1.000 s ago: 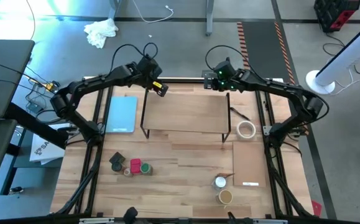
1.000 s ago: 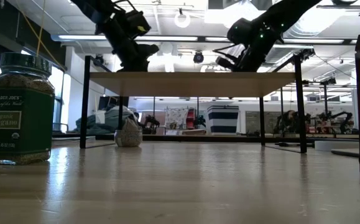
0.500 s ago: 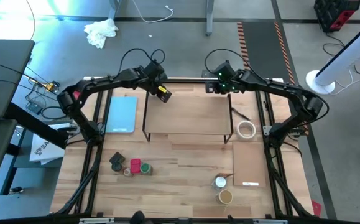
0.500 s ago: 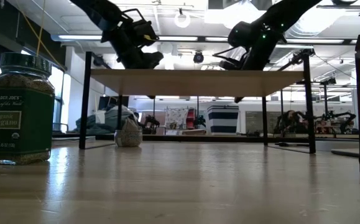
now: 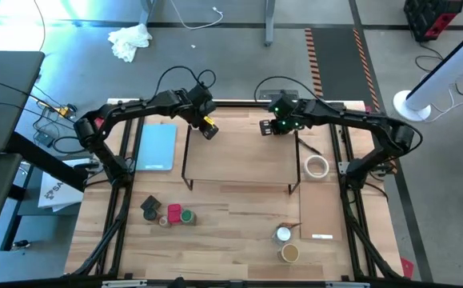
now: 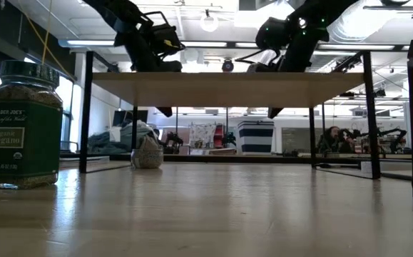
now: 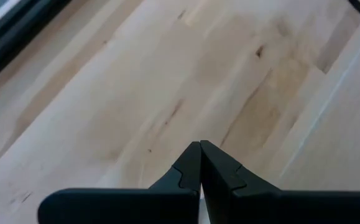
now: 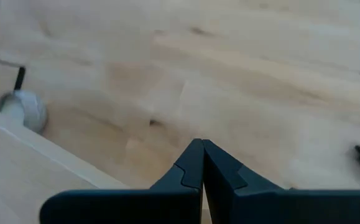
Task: Shelf spices
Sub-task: Adjust the shelf, then put the orange seasoning bag on the shelf
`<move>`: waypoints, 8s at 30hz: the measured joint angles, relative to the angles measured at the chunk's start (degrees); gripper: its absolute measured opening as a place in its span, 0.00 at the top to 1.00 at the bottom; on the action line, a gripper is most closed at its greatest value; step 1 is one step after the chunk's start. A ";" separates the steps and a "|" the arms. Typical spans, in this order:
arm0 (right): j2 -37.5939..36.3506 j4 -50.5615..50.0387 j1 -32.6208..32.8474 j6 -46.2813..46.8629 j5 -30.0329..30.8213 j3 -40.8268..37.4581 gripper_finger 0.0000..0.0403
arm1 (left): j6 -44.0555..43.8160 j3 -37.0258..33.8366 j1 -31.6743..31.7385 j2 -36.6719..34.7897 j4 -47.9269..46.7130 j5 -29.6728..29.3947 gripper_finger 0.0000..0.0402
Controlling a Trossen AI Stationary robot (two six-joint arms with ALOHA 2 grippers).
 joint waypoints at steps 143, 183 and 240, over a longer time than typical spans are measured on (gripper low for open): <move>-0.81 -38.28 61.48 -0.68 6.85 25.71 0.97 | -9.82 0.02 -31.25 -41.05 -7.55 -37.89 0.49; 7.23 -18.64 62.51 -4.36 -0.16 5.52 0.49 | -12.39 0.02 -30.90 -41.05 -7.96 -35.15 0.49; 12.21 -50.34 30.43 31.13 8.03 55.39 1.00 | -5.82 0.02 -28.64 -41.03 -7.98 -32.38 0.49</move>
